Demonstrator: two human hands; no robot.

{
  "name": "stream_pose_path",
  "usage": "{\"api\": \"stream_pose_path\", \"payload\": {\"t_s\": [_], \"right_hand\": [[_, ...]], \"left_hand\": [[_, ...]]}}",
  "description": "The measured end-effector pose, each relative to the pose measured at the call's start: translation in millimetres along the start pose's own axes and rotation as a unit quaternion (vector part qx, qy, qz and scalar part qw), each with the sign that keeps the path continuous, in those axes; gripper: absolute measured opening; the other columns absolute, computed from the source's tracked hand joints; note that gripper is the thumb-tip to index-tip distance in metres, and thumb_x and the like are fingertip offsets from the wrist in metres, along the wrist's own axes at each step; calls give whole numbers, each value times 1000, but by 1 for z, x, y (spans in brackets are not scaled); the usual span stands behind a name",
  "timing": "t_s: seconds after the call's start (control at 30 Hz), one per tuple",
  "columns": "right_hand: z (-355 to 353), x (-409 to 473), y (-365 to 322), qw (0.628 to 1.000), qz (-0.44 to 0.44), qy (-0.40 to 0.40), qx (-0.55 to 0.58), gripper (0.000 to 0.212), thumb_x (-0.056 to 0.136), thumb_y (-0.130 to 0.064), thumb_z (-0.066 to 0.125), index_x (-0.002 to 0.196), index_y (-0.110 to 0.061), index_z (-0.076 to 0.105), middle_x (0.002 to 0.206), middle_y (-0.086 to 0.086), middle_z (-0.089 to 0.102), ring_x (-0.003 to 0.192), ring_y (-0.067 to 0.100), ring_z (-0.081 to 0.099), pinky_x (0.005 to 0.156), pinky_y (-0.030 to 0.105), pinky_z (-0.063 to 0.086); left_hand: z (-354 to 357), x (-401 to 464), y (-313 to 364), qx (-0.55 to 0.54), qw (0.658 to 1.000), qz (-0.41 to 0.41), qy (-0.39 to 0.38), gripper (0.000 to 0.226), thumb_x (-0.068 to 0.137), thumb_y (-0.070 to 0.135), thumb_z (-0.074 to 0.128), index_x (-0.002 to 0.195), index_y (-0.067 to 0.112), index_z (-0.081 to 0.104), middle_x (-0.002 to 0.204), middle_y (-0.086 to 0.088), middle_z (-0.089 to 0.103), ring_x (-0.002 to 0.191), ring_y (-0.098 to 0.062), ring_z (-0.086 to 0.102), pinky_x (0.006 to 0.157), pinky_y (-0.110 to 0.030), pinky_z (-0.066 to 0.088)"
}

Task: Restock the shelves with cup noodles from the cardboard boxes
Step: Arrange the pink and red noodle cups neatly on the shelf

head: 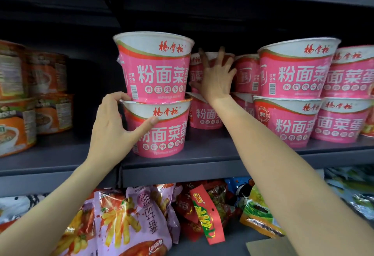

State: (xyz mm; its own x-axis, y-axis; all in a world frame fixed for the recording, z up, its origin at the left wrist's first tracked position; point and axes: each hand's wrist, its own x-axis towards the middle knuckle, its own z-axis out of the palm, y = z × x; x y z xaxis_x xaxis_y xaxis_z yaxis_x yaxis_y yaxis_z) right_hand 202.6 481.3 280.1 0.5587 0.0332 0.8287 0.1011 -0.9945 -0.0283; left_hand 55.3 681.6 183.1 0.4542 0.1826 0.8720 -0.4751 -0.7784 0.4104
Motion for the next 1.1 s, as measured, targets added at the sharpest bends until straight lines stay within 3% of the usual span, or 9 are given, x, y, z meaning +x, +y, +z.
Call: {"api": "stream_pose_path", "payload": {"t_s": [0.13,0.3,0.4,0.47,0.57,0.7,0.9,1.03,1.1], "right_hand": [[2,3,10,1000,17,4,20,86,84,-37,68,150,-33,13,156,20,5,135,46,24,100,53,36],[1,-5,18,995,43,65,64,69,91,-7,54,148,-28,22,156,21,8,127,44,36,98,51,38],[2,-10,11,993,50,39,97,73,91,-29,57,150,-34,14,157,22,2,128,44,34,99,52,35],[5,-7,1,991,65,5,118,89,83,-51,63,150,-38,8,156,24,-6,130,47,30,99,52,37],[14,3,-11,987,100,-16,126,111,71,-62,70,150,-40,-4,153,28,-17,135,55,20,100,56,38],[22,10,-10,982,125,-29,142,117,71,-57,73,147,-41,-14,150,33,-21,135,60,13,100,60,37],[20,11,5,953,109,-13,284,114,71,-40,78,149,-40,-6,153,28,-11,134,51,23,101,56,39],[20,-2,23,905,52,38,420,109,71,-30,78,151,-28,5,150,24,10,133,43,31,105,50,39],[22,-9,27,908,55,31,415,105,76,-28,74,152,-19,2,151,27,13,135,43,29,109,50,33]], "left_hand": [[0,1,-1,-5,1000,0,-3,79,62,77,58,118,25,37,120,10,45,111,-16,51,87,-43,51],[0,1,-1,-6,1000,1,0,78,63,76,58,118,26,37,118,12,43,110,-15,51,86,-41,51],[1,1,-1,-2,1000,4,0,78,63,76,58,118,24,37,117,13,42,109,-13,50,86,-38,50],[1,0,-1,-4,1000,4,0,77,64,75,58,118,25,37,118,13,42,110,-13,50,86,-38,51],[0,-1,-2,-4,1000,3,-1,76,64,76,58,117,27,35,118,13,42,109,-16,52,86,-43,52],[1,-1,-3,-4,1000,1,0,77,63,77,58,117,28,35,119,13,43,110,-18,53,85,-46,52],[1,1,-3,1,1000,8,1,75,64,76,58,117,28,35,119,13,42,110,-17,52,85,-44,53],[1,0,-3,-6,1000,6,0,75,64,75,59,117,28,35,119,13,42,110,-16,52,85,-44,52],[1,0,-2,-6,1000,1,0,76,63,76,58,118,28,35,120,13,42,111,-18,53,85,-45,52]]}}
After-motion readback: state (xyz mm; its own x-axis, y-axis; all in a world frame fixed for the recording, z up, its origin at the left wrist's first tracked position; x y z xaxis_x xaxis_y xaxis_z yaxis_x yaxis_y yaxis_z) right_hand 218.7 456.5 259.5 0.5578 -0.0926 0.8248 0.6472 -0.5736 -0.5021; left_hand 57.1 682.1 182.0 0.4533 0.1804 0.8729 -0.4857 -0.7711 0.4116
